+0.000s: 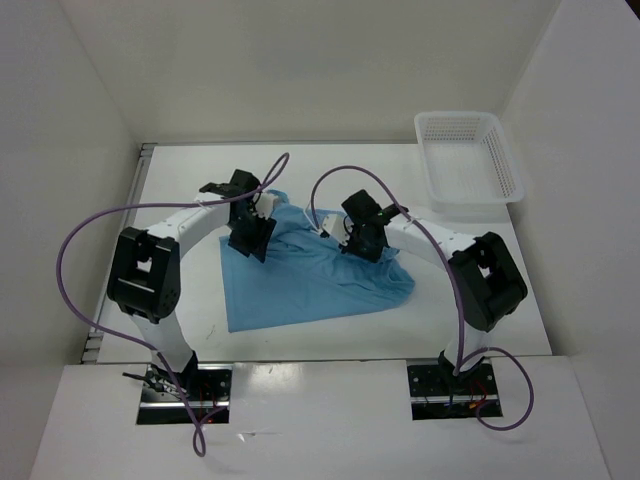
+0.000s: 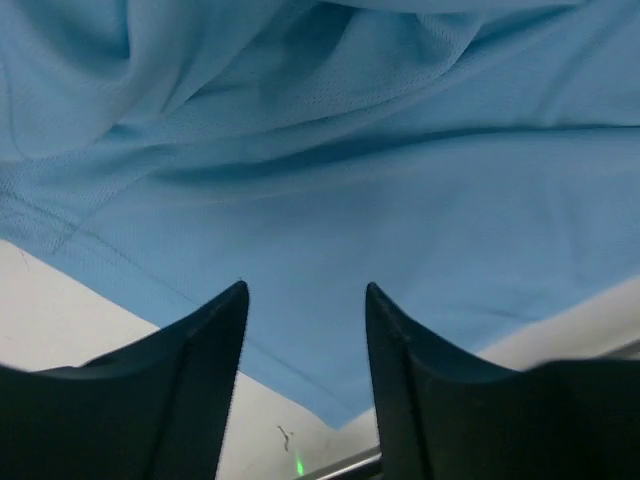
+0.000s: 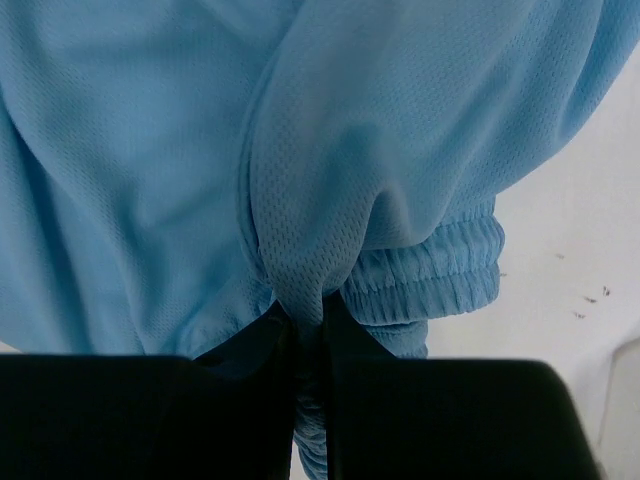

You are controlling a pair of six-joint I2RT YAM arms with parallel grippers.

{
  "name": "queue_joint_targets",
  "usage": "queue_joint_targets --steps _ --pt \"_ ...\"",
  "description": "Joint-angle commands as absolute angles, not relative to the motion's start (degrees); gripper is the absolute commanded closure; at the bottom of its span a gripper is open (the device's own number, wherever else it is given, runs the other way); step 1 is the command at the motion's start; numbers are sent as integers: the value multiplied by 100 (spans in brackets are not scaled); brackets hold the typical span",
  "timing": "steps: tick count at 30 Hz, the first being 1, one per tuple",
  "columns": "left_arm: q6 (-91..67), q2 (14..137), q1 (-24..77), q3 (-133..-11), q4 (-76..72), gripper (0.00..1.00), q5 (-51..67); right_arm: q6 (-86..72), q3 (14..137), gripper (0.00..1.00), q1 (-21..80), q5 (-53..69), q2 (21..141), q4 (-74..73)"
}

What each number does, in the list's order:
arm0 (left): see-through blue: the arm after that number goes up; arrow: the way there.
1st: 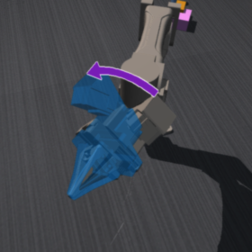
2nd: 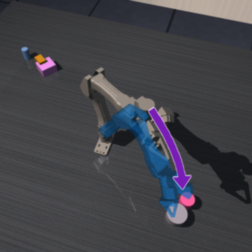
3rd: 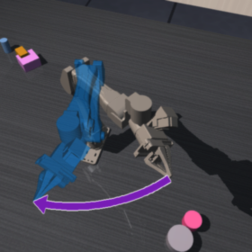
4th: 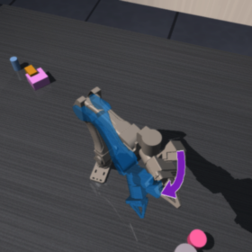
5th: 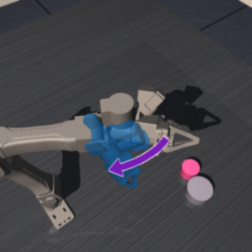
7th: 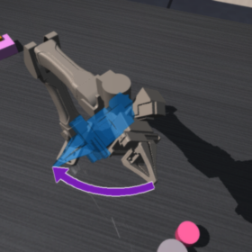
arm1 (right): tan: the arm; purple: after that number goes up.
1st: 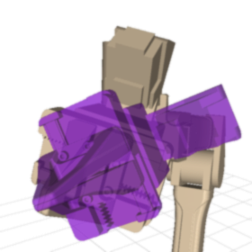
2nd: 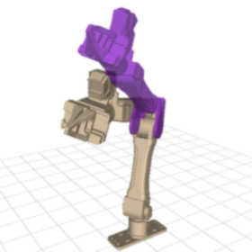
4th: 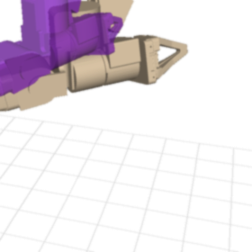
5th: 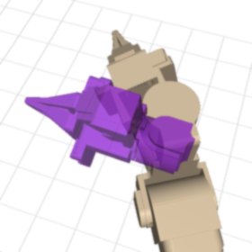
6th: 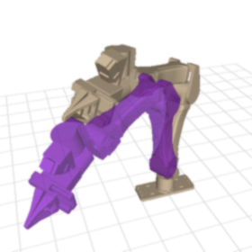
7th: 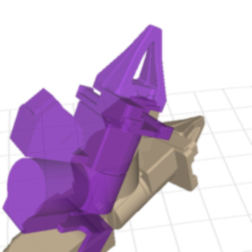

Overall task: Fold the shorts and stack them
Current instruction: Fold the shorts

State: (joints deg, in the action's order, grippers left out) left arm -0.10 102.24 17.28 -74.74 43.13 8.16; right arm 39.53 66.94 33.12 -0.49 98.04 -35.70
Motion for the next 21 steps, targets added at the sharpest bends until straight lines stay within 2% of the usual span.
queue_joint_targets --steps 1,5,8,14,21 --pt "0 9888 1355 -8049 4403 41 1432 4096 6671 100 3208 -342 9729 -3542" --pt "0 10115 582 -8718 3738 37 1240 4034 6724 100 3208 -291 9782 -3489" --pt "0 10562 387 -8946 3507 37 905 3981 6776 100 3208 -290 9844 -3489" --pt "0 11661 387 -9491 3935 37 1106 3981 6943 100 3208 -290 9976 -3489" --pt "0 11733 387 -9334 4306 35 1661 3981 6996 100 3208 -343 10028 -3489"
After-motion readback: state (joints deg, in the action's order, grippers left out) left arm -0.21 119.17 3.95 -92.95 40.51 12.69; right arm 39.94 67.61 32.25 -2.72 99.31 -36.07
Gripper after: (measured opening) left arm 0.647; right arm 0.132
